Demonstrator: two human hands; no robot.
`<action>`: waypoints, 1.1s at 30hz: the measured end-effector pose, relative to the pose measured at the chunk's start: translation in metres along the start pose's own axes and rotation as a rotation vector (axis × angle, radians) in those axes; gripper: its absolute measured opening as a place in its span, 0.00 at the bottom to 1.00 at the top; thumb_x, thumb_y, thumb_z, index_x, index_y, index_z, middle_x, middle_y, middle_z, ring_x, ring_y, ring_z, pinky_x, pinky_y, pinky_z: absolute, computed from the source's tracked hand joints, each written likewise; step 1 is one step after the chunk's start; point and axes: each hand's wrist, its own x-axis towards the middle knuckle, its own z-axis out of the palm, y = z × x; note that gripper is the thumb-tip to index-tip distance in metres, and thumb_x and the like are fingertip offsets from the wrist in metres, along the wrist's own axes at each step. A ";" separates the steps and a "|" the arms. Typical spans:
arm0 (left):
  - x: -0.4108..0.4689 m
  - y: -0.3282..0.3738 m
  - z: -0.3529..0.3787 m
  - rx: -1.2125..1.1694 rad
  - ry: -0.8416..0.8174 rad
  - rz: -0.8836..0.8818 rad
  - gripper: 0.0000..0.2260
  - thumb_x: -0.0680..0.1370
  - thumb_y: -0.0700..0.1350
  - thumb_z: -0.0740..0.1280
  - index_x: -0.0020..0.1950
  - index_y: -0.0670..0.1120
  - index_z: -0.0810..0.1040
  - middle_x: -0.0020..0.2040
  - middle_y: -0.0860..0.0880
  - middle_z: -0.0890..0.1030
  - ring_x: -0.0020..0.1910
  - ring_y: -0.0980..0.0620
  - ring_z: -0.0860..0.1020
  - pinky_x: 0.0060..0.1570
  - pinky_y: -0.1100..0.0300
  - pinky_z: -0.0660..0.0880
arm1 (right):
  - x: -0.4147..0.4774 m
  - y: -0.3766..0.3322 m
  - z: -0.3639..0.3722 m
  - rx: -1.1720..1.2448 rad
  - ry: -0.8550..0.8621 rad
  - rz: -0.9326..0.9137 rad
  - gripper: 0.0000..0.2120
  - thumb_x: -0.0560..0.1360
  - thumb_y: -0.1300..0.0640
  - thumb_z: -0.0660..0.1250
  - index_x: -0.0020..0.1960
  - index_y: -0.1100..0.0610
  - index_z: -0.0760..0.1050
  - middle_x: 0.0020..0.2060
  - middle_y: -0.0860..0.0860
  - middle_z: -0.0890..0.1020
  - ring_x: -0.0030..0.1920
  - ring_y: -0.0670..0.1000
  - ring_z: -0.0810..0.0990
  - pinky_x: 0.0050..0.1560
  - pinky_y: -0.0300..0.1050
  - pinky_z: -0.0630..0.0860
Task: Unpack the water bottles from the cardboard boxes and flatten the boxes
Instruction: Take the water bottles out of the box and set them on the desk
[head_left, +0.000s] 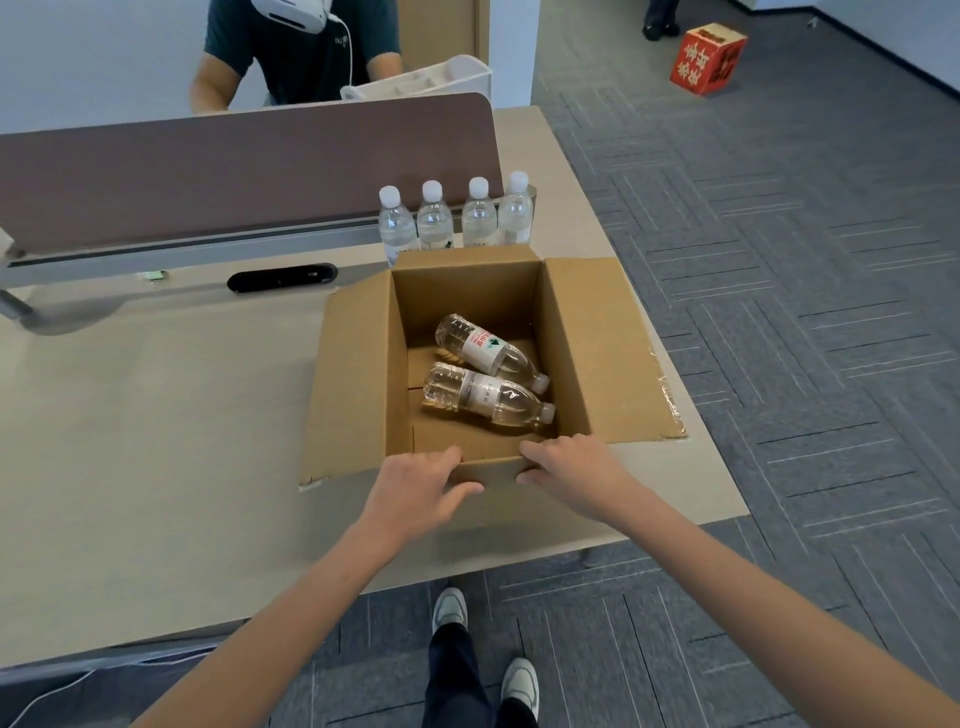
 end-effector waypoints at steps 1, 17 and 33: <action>-0.001 0.000 0.004 0.014 0.069 0.011 0.22 0.77 0.67 0.54 0.43 0.50 0.73 0.30 0.56 0.76 0.25 0.59 0.72 0.26 0.64 0.73 | -0.001 0.000 0.007 -0.038 0.079 -0.018 0.14 0.81 0.43 0.56 0.54 0.53 0.70 0.44 0.51 0.81 0.43 0.55 0.81 0.35 0.46 0.67; 0.003 0.005 0.017 0.048 0.243 0.013 0.18 0.79 0.59 0.62 0.37 0.48 0.76 0.28 0.55 0.77 0.23 0.59 0.71 0.26 0.68 0.64 | -0.001 0.003 0.039 -0.043 0.528 -0.079 0.16 0.80 0.49 0.55 0.38 0.55 0.73 0.27 0.46 0.76 0.24 0.47 0.73 0.24 0.39 0.65; -0.003 -0.012 0.004 0.036 0.163 0.233 0.05 0.75 0.43 0.70 0.42 0.45 0.75 0.31 0.54 0.75 0.25 0.59 0.69 0.26 0.69 0.61 | -0.014 0.016 0.021 -0.077 0.237 -0.114 0.15 0.66 0.68 0.75 0.43 0.55 0.72 0.30 0.47 0.78 0.26 0.46 0.75 0.27 0.37 0.59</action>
